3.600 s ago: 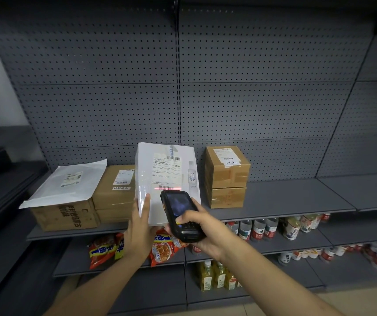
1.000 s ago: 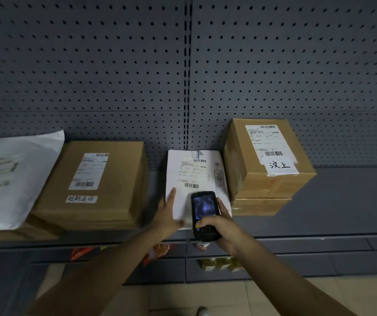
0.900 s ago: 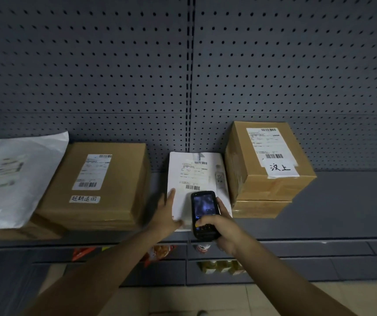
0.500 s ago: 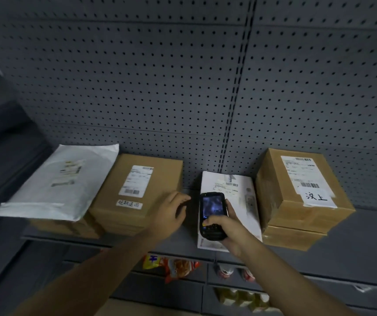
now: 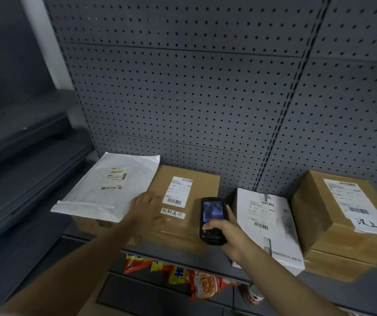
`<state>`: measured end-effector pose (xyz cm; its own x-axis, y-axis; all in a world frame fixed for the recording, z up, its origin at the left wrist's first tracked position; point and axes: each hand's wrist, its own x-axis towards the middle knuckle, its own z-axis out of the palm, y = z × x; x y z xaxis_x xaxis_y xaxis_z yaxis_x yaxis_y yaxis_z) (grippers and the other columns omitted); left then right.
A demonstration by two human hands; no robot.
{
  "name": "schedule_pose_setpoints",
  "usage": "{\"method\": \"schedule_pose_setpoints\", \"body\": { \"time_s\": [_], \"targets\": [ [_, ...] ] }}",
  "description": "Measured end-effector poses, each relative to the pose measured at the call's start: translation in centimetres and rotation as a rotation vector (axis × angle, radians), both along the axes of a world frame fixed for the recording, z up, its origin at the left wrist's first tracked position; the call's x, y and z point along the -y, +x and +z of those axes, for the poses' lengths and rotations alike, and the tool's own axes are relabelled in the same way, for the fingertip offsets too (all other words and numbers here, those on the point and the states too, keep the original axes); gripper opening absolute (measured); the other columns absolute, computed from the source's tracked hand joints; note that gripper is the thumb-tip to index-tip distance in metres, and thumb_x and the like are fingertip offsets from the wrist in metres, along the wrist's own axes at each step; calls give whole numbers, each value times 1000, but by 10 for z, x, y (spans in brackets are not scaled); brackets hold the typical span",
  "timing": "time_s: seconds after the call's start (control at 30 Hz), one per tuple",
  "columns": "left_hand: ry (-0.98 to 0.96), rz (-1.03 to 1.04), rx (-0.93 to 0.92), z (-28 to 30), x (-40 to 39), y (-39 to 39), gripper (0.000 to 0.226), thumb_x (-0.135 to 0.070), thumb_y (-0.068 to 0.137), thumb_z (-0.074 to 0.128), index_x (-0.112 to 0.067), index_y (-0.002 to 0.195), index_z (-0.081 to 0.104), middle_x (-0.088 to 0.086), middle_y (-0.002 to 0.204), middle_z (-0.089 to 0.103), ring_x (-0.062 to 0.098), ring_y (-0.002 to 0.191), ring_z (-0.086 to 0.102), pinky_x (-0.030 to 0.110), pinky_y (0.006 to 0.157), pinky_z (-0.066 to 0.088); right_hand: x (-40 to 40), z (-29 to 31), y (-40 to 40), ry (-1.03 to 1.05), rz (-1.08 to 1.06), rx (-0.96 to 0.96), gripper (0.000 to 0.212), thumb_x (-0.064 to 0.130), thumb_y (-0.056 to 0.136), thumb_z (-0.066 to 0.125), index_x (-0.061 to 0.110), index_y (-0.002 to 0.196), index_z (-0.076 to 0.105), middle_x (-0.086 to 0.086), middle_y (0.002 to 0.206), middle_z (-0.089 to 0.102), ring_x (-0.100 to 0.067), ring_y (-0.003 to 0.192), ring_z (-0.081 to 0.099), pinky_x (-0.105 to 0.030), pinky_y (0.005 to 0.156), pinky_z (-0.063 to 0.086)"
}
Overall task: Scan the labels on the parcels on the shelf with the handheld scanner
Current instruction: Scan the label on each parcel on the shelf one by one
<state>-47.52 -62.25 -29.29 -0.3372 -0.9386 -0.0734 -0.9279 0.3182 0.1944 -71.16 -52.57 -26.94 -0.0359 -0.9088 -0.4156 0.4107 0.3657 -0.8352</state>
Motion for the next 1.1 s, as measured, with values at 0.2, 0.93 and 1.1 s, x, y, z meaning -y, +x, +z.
{"method": "schedule_pose_setpoints", "body": {
  "time_s": [0.2, 0.93, 1.1],
  "targets": [
    [72, -21, 102, -1, 6, 39, 102, -71, 72, 60, -20, 148, 15, 11, 155, 15, 29, 143, 17, 42, 116, 19, -3, 5, 17, -5, -17, -18, 74, -17, 70, 65, 21, 132, 53, -15, 112, 70, -36, 100, 67, -39, 69, 56],
    [11, -69, 10, -14, -3, 2, 100, -61, 72, 68, -22, 147, 15, 13, 149, 16, 28, 140, 15, 41, 116, 21, -9, -9, 24, 54, -97, -16, 65, -14, 73, 65, 16, 128, 52, -18, 115, 68, -36, 99, 65, -36, 61, 56],
    [285, 71, -283, -15, 4, -7, 120, -45, 66, 82, -27, 150, -2, 11, 157, 0, 33, 141, 21, 46, 112, 32, -16, -9, 16, 56, -107, -37, 63, -14, 73, 65, 14, 129, 54, -22, 118, 68, -36, 98, 68, -36, 62, 57]
  ]
}}
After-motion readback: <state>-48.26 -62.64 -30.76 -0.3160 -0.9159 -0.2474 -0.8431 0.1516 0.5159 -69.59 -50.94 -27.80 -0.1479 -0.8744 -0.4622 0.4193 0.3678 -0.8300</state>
